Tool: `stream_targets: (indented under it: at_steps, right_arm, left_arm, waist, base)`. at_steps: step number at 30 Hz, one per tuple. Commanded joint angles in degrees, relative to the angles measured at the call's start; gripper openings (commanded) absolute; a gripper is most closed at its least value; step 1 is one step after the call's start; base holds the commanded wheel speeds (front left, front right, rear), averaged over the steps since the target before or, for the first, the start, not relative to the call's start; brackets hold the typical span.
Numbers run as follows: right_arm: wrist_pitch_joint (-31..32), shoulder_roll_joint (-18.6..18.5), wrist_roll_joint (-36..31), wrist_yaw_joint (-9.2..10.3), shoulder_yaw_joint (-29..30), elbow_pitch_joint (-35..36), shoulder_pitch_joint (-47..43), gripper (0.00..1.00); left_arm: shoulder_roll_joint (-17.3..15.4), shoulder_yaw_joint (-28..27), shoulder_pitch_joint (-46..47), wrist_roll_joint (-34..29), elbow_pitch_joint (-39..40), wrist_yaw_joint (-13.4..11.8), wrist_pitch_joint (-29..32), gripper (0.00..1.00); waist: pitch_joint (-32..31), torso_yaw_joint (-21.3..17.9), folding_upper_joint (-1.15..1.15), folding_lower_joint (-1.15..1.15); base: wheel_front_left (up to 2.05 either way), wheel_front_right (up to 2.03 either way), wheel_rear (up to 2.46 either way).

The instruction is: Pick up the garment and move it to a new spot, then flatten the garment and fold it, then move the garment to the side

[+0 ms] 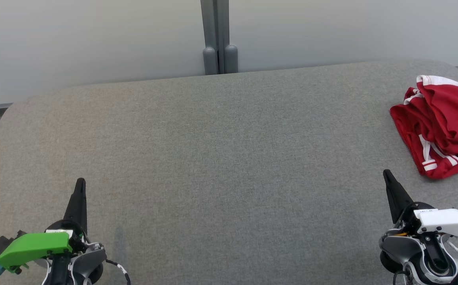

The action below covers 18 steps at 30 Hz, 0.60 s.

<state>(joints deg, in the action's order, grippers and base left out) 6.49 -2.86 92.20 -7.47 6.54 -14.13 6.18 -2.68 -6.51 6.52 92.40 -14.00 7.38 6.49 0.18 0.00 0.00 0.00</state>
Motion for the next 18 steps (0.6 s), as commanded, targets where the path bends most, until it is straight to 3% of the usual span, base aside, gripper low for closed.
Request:
stream_targets:
  at_steps: [1,18]
  right_arm:
    - [0.2,0.0,0.4,-0.04,0.1,0.3,0.0,0.00]
    - [0.2,0.0,0.4,-0.04,0.1,0.3,0.0,0.00]
  left_arm:
    - [-0.4,-0.1,-0.6,0.0,0.1,0.2,0.3,0.00]
    - [-0.4,-0.1,-0.6,0.0,0.1,0.2,0.3,0.00]
  waist:
    - [0.0,0.0,0.00,0.00]
    - [0.0,0.0,0.00,0.00]
  base:
    - [0.00,0.00,0.00]
    - [0.00,0.00,0.00]
